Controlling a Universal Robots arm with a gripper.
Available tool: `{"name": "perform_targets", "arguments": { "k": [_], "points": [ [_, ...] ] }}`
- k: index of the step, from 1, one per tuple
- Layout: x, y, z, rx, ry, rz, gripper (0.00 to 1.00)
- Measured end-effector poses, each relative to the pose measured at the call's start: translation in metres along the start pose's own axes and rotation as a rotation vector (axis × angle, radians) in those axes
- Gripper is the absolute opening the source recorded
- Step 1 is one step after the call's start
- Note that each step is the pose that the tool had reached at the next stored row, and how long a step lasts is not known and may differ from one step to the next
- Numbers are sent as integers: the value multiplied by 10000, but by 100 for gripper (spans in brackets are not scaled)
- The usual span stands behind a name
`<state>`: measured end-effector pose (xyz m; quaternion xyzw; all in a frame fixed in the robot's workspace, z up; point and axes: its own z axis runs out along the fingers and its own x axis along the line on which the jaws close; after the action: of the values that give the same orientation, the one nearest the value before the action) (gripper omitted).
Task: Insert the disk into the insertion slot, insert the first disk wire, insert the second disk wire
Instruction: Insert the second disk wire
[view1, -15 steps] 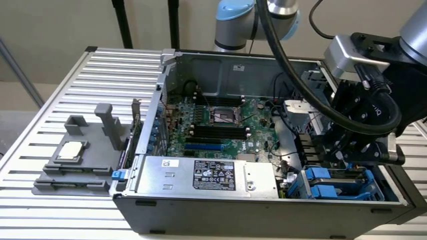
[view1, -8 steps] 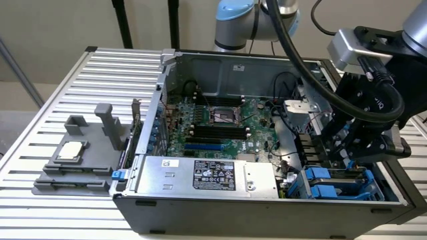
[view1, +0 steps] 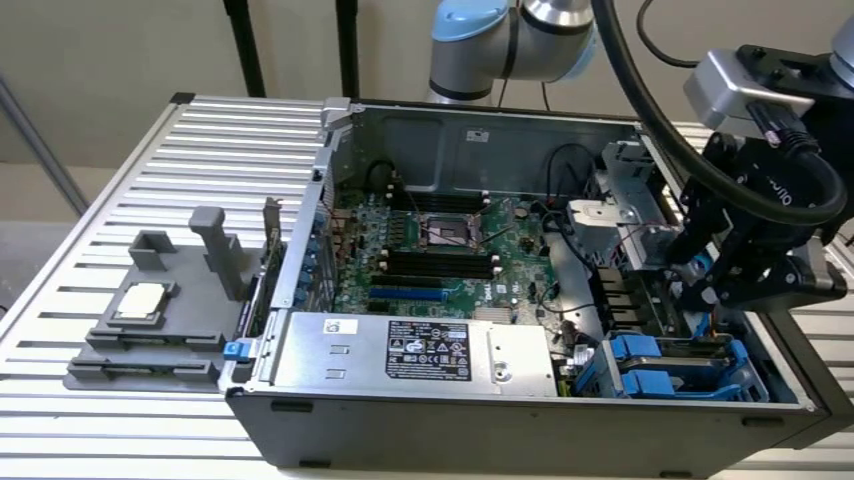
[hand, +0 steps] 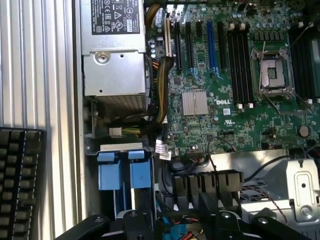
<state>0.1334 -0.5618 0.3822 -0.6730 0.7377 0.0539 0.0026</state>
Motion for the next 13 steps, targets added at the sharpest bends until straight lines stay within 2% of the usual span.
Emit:
{"name": "perform_targets", "arguments": {
  "k": [2,3,4,6,7,9,11,13],
  "points": [
    [-22,-40,-1,2,66,4,51],
    [-32,-57,-2,1,137,10,51],
    [-41,-72,-3,0,224,17,51],
    [-62,-93,-2,-13,454,35,51],
    [-77,-100,-2,-25,551,44,51],
    [-113,-114,1,-58,707,57,51],
    [-145,-132,8,-100,817,67,51],
    [-158,-158,18,-152,878,73,51]
  ]
}}
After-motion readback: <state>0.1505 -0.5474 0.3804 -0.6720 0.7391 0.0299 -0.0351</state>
